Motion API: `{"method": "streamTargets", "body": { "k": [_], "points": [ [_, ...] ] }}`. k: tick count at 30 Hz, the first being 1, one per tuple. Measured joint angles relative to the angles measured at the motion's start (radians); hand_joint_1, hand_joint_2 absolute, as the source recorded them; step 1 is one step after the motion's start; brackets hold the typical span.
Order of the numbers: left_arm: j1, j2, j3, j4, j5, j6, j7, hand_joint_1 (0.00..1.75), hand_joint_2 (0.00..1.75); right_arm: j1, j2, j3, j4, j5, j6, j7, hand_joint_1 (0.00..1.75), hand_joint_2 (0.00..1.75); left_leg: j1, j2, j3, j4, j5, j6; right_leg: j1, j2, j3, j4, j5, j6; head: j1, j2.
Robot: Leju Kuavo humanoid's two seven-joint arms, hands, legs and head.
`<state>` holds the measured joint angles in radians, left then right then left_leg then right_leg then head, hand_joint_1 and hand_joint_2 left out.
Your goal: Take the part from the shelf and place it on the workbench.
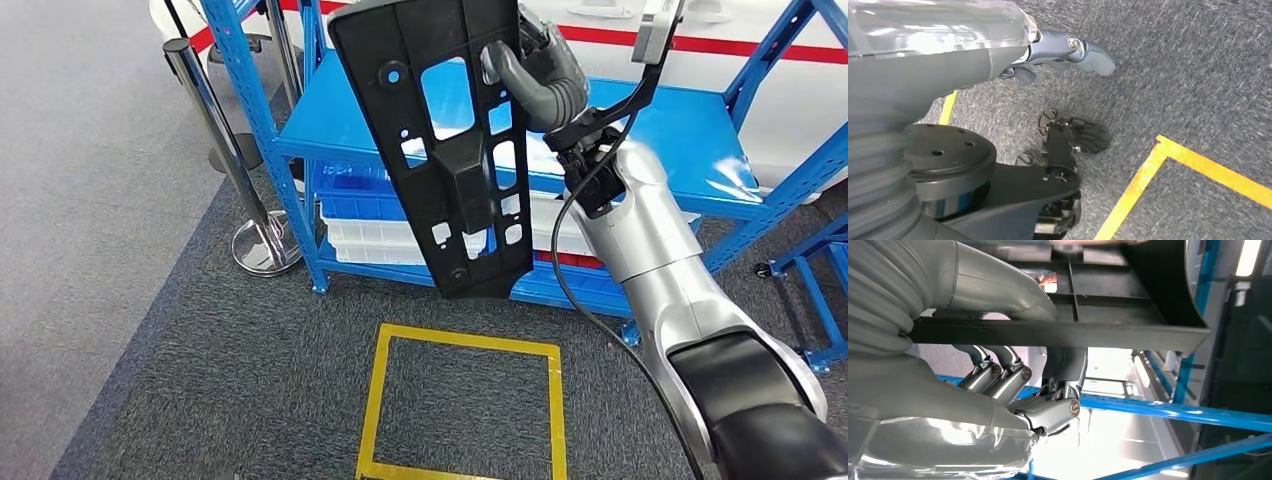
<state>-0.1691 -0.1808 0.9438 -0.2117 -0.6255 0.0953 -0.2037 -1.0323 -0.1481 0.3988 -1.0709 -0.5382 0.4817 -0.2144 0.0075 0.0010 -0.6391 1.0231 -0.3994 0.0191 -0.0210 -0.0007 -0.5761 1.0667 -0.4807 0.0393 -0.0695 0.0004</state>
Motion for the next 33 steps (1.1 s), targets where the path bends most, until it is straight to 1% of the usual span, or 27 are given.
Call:
{"method": "streamTargets", "body": {
  "k": [1,3,4,5,6,8,9,10,11,12,13,14,15,16,17,19,20,21,22,24,25,26,27,29,30,31,33],
  "points": [
    [0.0,0.0,0.0,0.0,0.0,0.0,0.0,0.0,1.75,-0.005,0.001,0.0,0.001,-0.002,0.001,0.0,1.75,1.75,-0.001,-0.001,-0.005,0.003,0.004,-0.006,0.003,0.001,0.014,-0.027,-0.002,-0.006,0.0,0.0],
    [0.001,0.0,0.0,0.0,0.001,0.001,0.0,0.0,1.75,-0.009,0.003,0.001,0.005,-0.006,0.0,0.001,1.75,1.75,-0.002,-0.002,-0.01,0.002,0.016,-0.02,0.007,0.002,0.009,-0.035,0.004,-0.022,0.0,0.0],
    [0.002,0.001,0.0,0.0,0.001,0.001,0.0,0.0,1.75,-0.01,0.004,0.001,0.007,-0.006,0.0,0.002,1.75,1.75,-0.002,-0.003,-0.014,0.005,0.013,-0.026,0.005,0.0,0.006,-0.038,0.01,-0.03,0.0,0.0],
    [0.003,0.001,0.0,0.0,0.001,0.001,0.0,0.0,1.75,-0.012,0.005,0.001,0.008,-0.006,0.0,0.002,1.75,1.75,-0.001,-0.004,-0.022,0.018,-0.002,-0.031,0.003,-0.002,0.0,-0.041,0.018,-0.04,0.0,0.0],
    [0.004,0.001,0.0,0.0,0.001,0.001,0.0,0.0,1.75,-0.013,0.007,0.002,0.009,-0.006,0.0,0.003,1.75,1.75,0.0,-0.004,-0.034,0.05,-0.031,-0.035,0.001,-0.004,-0.006,-0.044,0.026,-0.049,0.0,0.0],
    [0.005,0.001,0.0,0.0,0.001,0.001,0.0,0.0,1.75,-0.015,0.009,0.002,0.011,-0.006,0.0,0.003,1.75,1.75,0.003,-0.004,-0.074,0.173,-0.118,-0.042,0.003,-0.005,-0.024,-0.044,0.041,-0.059,-0.001,0.0],
    [0.005,0.001,0.0,0.0,0.0,0.001,0.0,0.0,1.75,-0.015,0.009,0.003,0.012,-0.007,0.0,0.003,1.75,1.75,0.004,-0.004,-0.092,0.238,-0.151,-0.044,0.005,-0.005,-0.033,-0.043,0.048,-0.061,-0.001,0.0],
    [0.005,0.001,0.0,0.0,0.0,0.001,0.0,0.0,1.75,-0.015,0.009,0.004,0.014,-0.006,0.0,0.003,1.75,1.75,0.005,-0.004,-0.098,0.281,-0.165,-0.046,0.007,-0.005,-0.042,-0.042,0.055,-0.061,-0.001,0.0],
    [0.005,0.001,0.0,0.0,0.0,0.0,0.0,0.0,1.75,-0.015,0.009,0.004,0.015,-0.006,0.0,0.003,1.75,1.75,0.005,-0.004,-0.088,0.287,-0.159,-0.046,0.008,-0.004,-0.051,-0.041,0.061,-0.06,-0.001,0.0],
    [0.005,0.001,0.0,0.0,0.0,0.0,0.0,0.0,1.75,-0.015,0.009,0.005,0.016,-0.006,0.0,0.003,1.75,1.75,0.005,-0.004,-0.058,0.252,-0.138,-0.044,0.009,-0.004,-0.059,-0.04,0.067,-0.058,-0.001,0.0],
    [0.005,0.001,0.0,0.0,-0.001,-0.001,0.0,0.0,1.75,-0.015,0.009,0.005,0.016,-0.007,0.0,0.002,1.75,1.75,0.004,-0.004,-0.01,0.185,-0.112,-0.039,0.01,-0.003,-0.065,-0.039,0.073,-0.056,-0.001,0.0],
    [0.004,0.001,0.0,0.0,-0.001,-0.002,-0.001,0.0,1.75,-0.015,0.008,0.005,0.016,-0.007,0.0,0.002,1.75,1.75,0.003,-0.004,0.04,0.108,-0.098,-0.033,0.011,-0.002,-0.071,-0.037,0.078,-0.053,-0.001,0.0],
    [0.003,0.001,0.0,0.0,-0.002,-0.002,-0.001,0.0,1.75,-0.015,0.008,0.005,0.016,-0.007,0.0,0.002,1.75,1.75,0.0,-0.005,0.079,0.048,-0.089,-0.028,0.012,-0.002,-0.075,-0.037,0.083,-0.048,-0.001,0.0],
    [0.003,0.001,0.0,0.0,-0.002,-0.003,-0.002,0.0,1.75,-0.015,0.007,0.005,0.016,-0.007,0.0,0.001,1.75,1.75,-0.003,-0.005,0.101,0.008,-0.087,-0.024,0.011,-0.003,-0.077,-0.037,0.088,-0.042,0.0,0.0],
    [0.003,0.001,0.0,0.0,-0.003,-0.004,-0.003,0.0,1.75,-0.015,0.007,0.005,0.016,-0.008,0.001,0.0,1.75,1.75,-0.006,-0.005,0.106,-0.004,-0.089,-0.02,0.011,-0.003,-0.079,-0.039,0.094,-0.036,0.0,0.0],
    [0.003,0.001,0.0,0.0,-0.003,-0.005,-0.003,0.0,1.75,-0.014,0.005,0.005,0.016,-0.008,0.001,-0.001,1.75,1.75,-0.006,-0.003,0.1,-0.013,-0.073,-0.01,0.009,-0.002,-0.081,-0.042,0.104,-0.024,0.0,0.0],
    [0.003,0.001,0.0,0.0,-0.003,-0.005,-0.003,0.0,1.75,-0.014,0.002,0.005,0.016,-0.009,0.0,-0.001,1.75,1.75,-0.003,-0.002,0.097,-0.019,-0.063,-0.004,0.009,-0.001,-0.085,-0.039,0.098,-0.018,0.0,0.0],
    [0.003,0.001,0.0,0.0,-0.003,-0.006,-0.004,0.0,1.75,-0.014,0.0,0.005,0.016,-0.009,0.0,-0.001,1.75,1.75,0.0,0.0,0.093,-0.026,-0.052,0.003,0.009,0.0,-0.094,-0.02,0.079,-0.013,0.0,0.0],
    [0.002,0.0,0.0,0.0,-0.003,-0.006,-0.004,0.0,1.75,-0.014,-0.003,0.004,0.015,-0.009,0.0,-0.001,1.75,1.75,0.002,0.002,0.086,-0.03,-0.042,0.007,0.007,0.001,-0.111,0.021,0.044,-0.01,0.0,0.0],
    [0.002,0.0,0.0,0.0,-0.003,-0.007,-0.004,0.0,1.75,-0.011,-0.006,0.005,0.015,-0.009,0.0,-0.001,1.75,1.75,0.002,0.003,0.066,-0.03,-0.028,0.012,0.005,0.001,-0.155,0.145,-0.033,-0.003,0.0,0.0],
    [0.002,0.0,0.0,0.0,-0.003,-0.007,-0.004,0.0,1.75,-0.008,-0.007,0.005,0.015,-0.009,0.0,-0.001,1.75,1.75,0.002,0.004,0.056,-0.028,-0.021,0.012,0.003,0.001,-0.168,0.194,-0.055,0.0,0.0,0.0],
    [0.003,0.0,0.0,0.0,-0.003,-0.008,-0.004,0.0,1.75,-0.005,-0.009,0.005,0.015,-0.009,0.0,-0.001,1.75,1.75,0.002,0.004,0.047,-0.026,-0.016,0.01,0.001,0.001,-0.165,0.211,-0.058,0.002,0.0,0.0],
    [0.003,0.0,0.0,0.0,-0.003,-0.009,-0.004,0.0,1.75,-0.003,-0.01,0.005,0.015,-0.009,0.0,-0.001,1.75,1.75,0.002,0.004,0.039,-0.023,-0.011,0.008,-0.001,0.0,-0.142,0.188,-0.045,0.004,0.0,0.0],
    [0.004,-0.001,0.0,0.0,-0.003,-0.009,-0.004,0.0,1.75,-0.002,-0.011,0.005,0.011,-0.009,-0.001,-0.001,1.75,1.75,0.003,0.004,0.024,-0.013,-0.006,0.003,-0.004,-0.001,-0.063,0.071,-0.006,0.003,0.0,0.0],
    [0.003,-0.001,0.0,0.0,-0.003,-0.009,-0.004,0.0,1.75,-0.003,-0.011,0.005,0.009,-0.009,-0.001,-0.001,1.75,1.75,0.002,0.004,0.017,-0.007,-0.004,-0.002,-0.003,-0.001,-0.031,0.014,0.008,-0.001,0.0,0.0],
    [0.002,-0.001,0.0,0.0,-0.004,-0.01,-0.004,0.0,1.75,-0.003,-0.011,0.005,0.006,-0.008,-0.002,-0.001,1.75,1.75,0.0,0.004,0.012,-0.003,-0.001,-0.007,-0.001,-0.001,-0.014,-0.019,0.014,-0.007,0.0,0.0],
    [0.001,-0.001,0.0,0.0,-0.004,-0.011,-0.005,0.0,1.75,-0.002,-0.011,0.005,0.004,-0.007,-0.005,-0.002,1.75,1.75,-0.003,0.003,0.005,-0.002,0.006,-0.019,0.006,0.001,-0.012,-0.034,0.021,-0.021,0.0,0.0]
  ]
}}
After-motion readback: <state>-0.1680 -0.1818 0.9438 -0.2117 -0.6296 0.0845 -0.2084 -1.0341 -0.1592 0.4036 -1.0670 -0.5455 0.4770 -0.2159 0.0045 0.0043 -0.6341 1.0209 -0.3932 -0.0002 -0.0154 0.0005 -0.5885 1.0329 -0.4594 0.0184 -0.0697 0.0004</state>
